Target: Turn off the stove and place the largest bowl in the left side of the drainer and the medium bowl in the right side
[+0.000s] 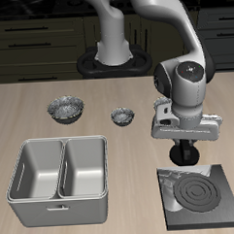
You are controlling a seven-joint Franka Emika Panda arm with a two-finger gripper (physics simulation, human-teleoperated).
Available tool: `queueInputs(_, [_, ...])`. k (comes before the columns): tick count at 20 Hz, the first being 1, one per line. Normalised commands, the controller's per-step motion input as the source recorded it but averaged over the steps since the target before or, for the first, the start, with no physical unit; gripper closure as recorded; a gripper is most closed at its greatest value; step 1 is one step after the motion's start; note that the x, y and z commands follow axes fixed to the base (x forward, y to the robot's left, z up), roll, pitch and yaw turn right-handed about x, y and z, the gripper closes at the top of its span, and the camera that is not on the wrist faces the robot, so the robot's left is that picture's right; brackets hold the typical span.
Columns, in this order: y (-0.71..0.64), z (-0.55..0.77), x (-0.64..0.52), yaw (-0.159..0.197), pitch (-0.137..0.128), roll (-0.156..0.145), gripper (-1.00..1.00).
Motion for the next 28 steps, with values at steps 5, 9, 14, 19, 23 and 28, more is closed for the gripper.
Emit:
queueInputs(5, [0.06, 0.09, -0.09, -0.080, -0.008, 0.039, 1.00])
queueInputs(9, [0.04, 0.08, -0.05, 0.013, -0.016, 0.021, 1.00])
queueInputs(14, [0.01, 0.00, 0.00, 0.136, -0.008, -0.006, 1.00])
queueInputs(19, [-0.01, 0.09, 0.00, 0.166, -0.003, -0.010, -1.00])
queueInputs(23, [0.00, -0.01, 0.03, 0.160, 0.026, 0.009, -1.00])
queueInputs(28, [-0.05, -0.01, 0.04, 0.031, 0.006, -0.011, -1.00])
